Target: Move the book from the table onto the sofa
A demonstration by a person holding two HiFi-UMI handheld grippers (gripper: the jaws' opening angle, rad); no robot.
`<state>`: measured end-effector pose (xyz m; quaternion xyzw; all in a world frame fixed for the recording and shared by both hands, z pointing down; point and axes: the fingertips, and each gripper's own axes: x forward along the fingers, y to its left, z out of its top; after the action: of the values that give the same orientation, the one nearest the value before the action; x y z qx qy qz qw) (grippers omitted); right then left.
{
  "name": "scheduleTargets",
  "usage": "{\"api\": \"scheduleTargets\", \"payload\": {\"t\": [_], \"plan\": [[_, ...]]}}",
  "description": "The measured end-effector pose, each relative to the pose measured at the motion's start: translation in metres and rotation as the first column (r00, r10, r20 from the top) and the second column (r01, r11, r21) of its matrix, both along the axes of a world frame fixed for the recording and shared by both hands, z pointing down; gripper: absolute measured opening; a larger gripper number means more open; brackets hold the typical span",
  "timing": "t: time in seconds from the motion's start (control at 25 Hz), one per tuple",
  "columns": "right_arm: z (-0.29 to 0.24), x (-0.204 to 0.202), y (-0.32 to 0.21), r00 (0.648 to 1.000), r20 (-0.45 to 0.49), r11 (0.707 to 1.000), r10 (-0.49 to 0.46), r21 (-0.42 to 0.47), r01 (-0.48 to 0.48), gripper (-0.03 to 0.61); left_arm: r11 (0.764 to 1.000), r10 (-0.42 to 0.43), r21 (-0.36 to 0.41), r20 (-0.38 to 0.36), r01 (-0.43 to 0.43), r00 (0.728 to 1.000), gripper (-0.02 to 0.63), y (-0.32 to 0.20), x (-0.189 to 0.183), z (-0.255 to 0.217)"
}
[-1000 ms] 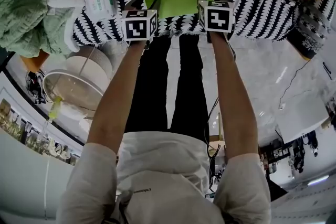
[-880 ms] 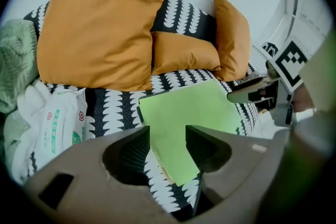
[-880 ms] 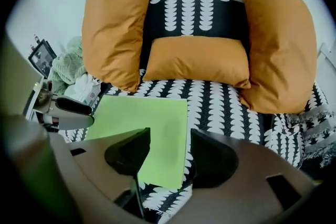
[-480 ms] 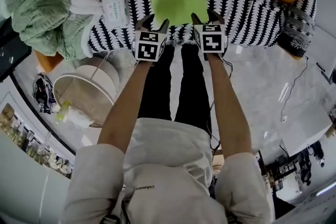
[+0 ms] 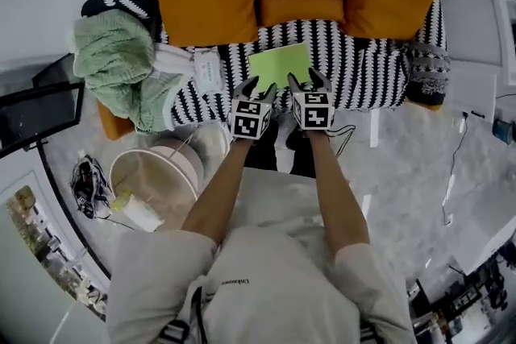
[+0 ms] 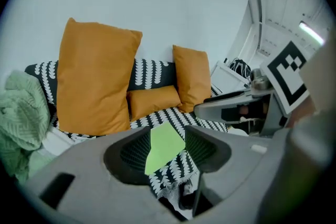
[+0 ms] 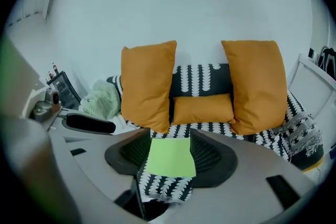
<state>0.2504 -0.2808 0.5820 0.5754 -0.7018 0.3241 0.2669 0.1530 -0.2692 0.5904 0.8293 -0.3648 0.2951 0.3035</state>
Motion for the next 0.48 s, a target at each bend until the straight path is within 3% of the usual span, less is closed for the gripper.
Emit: {"api": "scheduleTargets", "payload": {"t": [0.16, 0.36, 0.48], "plan": [[-0.048, 0.012, 0.0, 0.998, 0.059, 0.991, 0.013, 0.132, -0.021, 0.218, 0.991, -0.11, 0.067, -0.042, 0.113, 0.993, 0.212, 0.001, -0.003, -0.038], [-0.086, 0.024, 0.034, 0.98, 0.182, 0.969, 0.086, 0.214, -0.125, 0.218, 0.988, -0.131, 0.085, -0.004, 0.131, 0.991, 0.201, 0.03, 0.005, -0.058], [-0.088, 0.025, 0.065, 0.989, 0.147, 0.977, 0.002, 0.211, -0.033, 0.218, 0.981, -0.157, 0.11, -0.014, 0.158, 0.988, 0.189, 0.049, 0.012, -0.074]]}}
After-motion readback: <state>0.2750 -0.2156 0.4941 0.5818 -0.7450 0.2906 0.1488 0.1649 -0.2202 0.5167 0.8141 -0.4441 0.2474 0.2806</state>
